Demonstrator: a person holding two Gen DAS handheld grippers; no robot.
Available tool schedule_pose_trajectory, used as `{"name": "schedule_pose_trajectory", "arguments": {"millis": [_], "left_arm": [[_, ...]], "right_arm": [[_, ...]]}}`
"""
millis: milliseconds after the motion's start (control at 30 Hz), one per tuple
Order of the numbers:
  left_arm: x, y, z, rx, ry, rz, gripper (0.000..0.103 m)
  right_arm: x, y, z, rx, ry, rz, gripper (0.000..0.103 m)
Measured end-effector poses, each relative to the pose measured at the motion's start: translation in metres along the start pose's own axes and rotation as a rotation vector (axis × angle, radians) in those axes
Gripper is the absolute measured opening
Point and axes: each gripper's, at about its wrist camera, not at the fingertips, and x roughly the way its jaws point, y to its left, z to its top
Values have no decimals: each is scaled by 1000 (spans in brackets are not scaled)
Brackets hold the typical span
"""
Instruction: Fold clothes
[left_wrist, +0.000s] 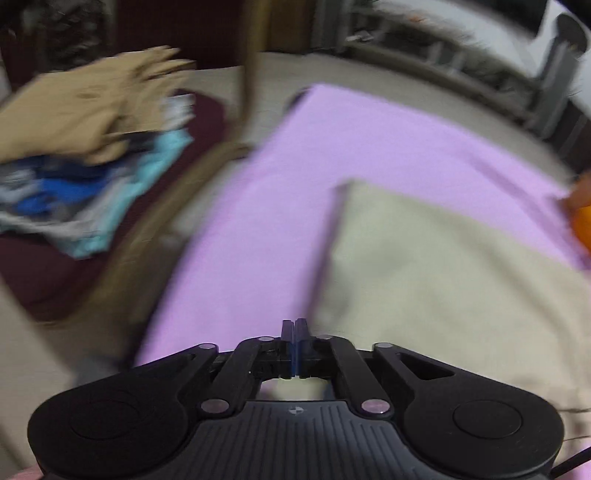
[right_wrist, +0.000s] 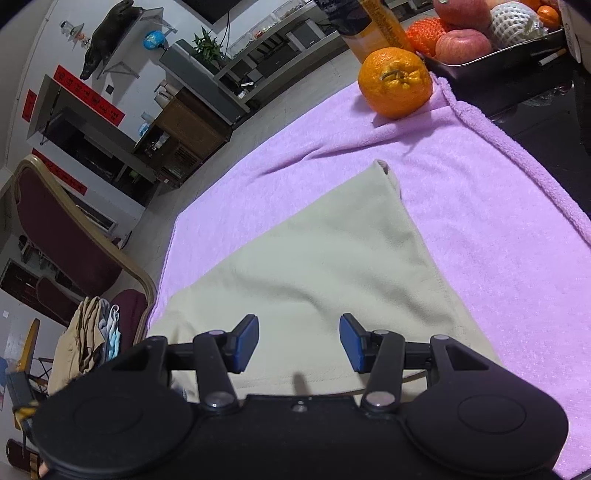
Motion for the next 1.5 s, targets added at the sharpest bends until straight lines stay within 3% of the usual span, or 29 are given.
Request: {"name": "schedule_pose_trajectory", "arguments": {"millis": [33,67,133,167,233,367,600,767,1033,1333,1500], "left_arm": [[3,8,-2,-4,15,43,0],[6,18,-3,-37,30,6,1],[5,41,-2,-132,37,-129,19],[3,49,-1,-160,19,-174,21],[3,55,1,-188,13,-216,33],[16,51,0,-216,78,-309,34],[42,37,-8,-269,191,-400,33],[45,37,-12,-331,209,-435,41],[51,44,-19,-431,229,-481,47],[55,57,-25,-568,217,-535,56],[57,48,-17,-577,192,-569,58]], "right_arm": [[0,-1,0,3,-1,-3,47],[-1,-1,0,4,-1,-4,47],[-2,-2,0,4,-2,-3,48],[-4,-2,1,2,-8,-2,48],[-10,-6,2,7,-26,-2,49],[-19,-20,4,44,-52,-19,49],[-35,-44,6,103,-108,-56,45],[-37,-65,9,203,-106,-98,43],[2,-97,1,392,50,-96,41],[8,-100,0,427,29,-91,41],[8,-104,1,441,19,-72,42]]}}
